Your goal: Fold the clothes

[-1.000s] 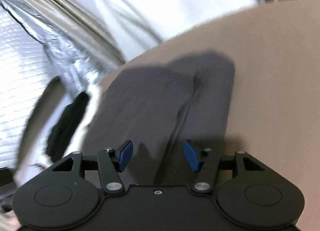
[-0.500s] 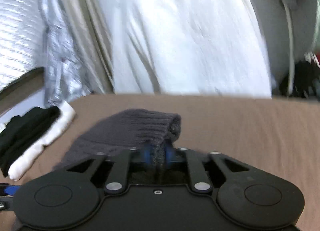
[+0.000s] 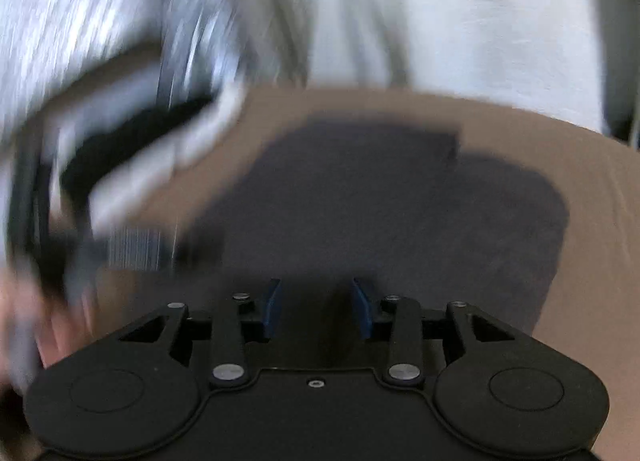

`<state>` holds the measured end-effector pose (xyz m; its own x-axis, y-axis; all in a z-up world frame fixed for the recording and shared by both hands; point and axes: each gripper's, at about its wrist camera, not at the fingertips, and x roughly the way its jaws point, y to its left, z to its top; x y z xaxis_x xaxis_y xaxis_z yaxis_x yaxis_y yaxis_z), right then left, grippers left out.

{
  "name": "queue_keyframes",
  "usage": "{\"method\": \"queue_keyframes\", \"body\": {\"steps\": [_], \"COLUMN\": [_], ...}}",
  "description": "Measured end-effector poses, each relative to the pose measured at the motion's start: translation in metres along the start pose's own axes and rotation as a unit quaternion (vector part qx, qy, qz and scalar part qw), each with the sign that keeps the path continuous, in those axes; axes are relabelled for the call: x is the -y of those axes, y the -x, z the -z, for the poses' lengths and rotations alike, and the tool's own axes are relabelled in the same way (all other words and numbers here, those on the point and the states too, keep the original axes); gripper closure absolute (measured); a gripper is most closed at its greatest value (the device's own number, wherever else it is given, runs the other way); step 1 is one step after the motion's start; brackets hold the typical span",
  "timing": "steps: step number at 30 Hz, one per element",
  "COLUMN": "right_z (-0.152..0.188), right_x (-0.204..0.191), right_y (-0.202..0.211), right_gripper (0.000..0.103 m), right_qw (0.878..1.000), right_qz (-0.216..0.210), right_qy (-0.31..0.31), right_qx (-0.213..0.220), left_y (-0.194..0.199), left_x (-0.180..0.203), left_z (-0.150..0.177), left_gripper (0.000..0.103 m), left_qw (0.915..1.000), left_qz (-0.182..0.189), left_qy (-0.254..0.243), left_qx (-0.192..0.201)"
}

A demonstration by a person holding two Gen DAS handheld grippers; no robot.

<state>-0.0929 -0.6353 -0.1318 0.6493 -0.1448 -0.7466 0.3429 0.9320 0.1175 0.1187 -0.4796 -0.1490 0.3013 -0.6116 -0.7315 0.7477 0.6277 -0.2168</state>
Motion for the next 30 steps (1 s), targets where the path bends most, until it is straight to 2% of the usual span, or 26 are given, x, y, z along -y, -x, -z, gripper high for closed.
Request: {"method": "queue_keyframes", "body": {"steps": [1, 2, 3, 4, 5, 8, 9, 10, 11, 13, 15, 17, 18, 20, 22, 25, 28, 30], "right_z": [0.009, 0.012, 0.014, 0.012, 0.009, 0.007, 0.010, 0.013, 0.017, 0.028, 0.040, 0.047, 0.048, 0.045, 0.042, 0.035, 0.032, 0.034], "right_x": [-0.010, -0.014, -0.017, -0.015, -0.012, 0.023, 0.042, 0.062, 0.083, 0.121, 0.149, 0.163, 0.166, 0.167, 0.169, 0.171, 0.173, 0.170], "right_y": [-0.006, -0.002, 0.004, 0.012, 0.019, 0.041, 0.046, 0.047, 0.047, 0.037, 0.033, 0.026, 0.021, 0.011, -0.001, -0.019, -0.042, -0.045], "right_gripper": [0.053, 0.052, 0.046, 0.039, 0.038, 0.033, 0.028, 0.021, 0.020, 0.020, 0.020, 0.020, 0.020, 0.020, 0.020, 0.020, 0.019, 0.017], "right_qw": [0.999, 0.999, 0.998, 0.998, 0.998, 0.999, 0.996, 0.990, 0.981, 0.958, 0.931, 0.911, 0.907, 0.906, 0.907, 0.908, 0.902, 0.901], "right_qz": [0.015, 0.028, 0.040, 0.046, 0.052, 0.016, -0.002, -0.014, -0.026, -0.046, -0.073, -0.094, -0.099, -0.105, -0.111, -0.119, -0.143, -0.155], "right_qy": [0.022, 0.035, 0.048, 0.043, 0.035, -0.041, -0.084, -0.135, -0.187, -0.278, -0.352, -0.396, -0.404, -0.405, -0.403, -0.399, -0.405, -0.399], "right_qx": [-0.024, -0.023, -0.018, -0.019, -0.021, 0.016, 0.030, 0.039, 0.047, 0.055, 0.062, 0.066, 0.067, 0.065, 0.052, 0.037, 0.043, 0.066], "left_y": [0.007, 0.013, 0.021, 0.028, 0.032, 0.026, 0.017, 0.006, -0.003, -0.011, -0.009, 0.002, 0.006, 0.004, -0.010, -0.037, -0.064, -0.068], "left_x": [-0.001, -0.001, -0.003, -0.005, -0.007, -0.010, -0.010, -0.009, -0.012, -0.028, -0.042, -0.050, -0.055, -0.064, -0.069, -0.068, -0.057, -0.041], "left_z": [-0.001, -0.001, 0.000, 0.003, 0.008, 0.028, 0.035, 0.040, 0.045, 0.048, 0.042, 0.034, 0.030, 0.024, 0.017, 0.004, 0.004, 0.003], "left_gripper": [0.004, 0.004, 0.004, 0.004, 0.003, 0.002, 0.001, 0.000, 0.000, 0.000, 0.000, 0.000, 0.000, 0.000, 0.000, 0.000, 0.000, 0.000], "left_qw": [0.9999, 0.9997, 0.9993, 0.9986, 0.9972, 0.9915, 0.9922, 0.9945, 0.9953, 0.9957, 0.9935, 0.9922, 0.9912, 0.9860, 0.9782, 0.9679, 0.9574, 0.9653], "left_qz": [0.012, 0.021, 0.032, 0.048, 0.071, 0.127, 0.116, 0.079, 0.055, 0.051, 0.073, 0.104, 0.120, 0.158, 0.197, 0.232, 0.262, 0.235], "left_qy": [-0.003, -0.009, -0.015, -0.019, -0.020, -0.019, -0.027, -0.039, -0.038, 0.003, 0.032, 0.031, 0.032, 0.044, 0.059, 0.070, 0.072, 0.041], "left_qx": [0.004, 0.010, 0.014, 0.015, 0.012, -0.020, -0.038, -0.057, -0.070, -0.078, -0.081, -0.062, -0.045, -0.027, -0.032, -0.067, -0.098, -0.106]}}
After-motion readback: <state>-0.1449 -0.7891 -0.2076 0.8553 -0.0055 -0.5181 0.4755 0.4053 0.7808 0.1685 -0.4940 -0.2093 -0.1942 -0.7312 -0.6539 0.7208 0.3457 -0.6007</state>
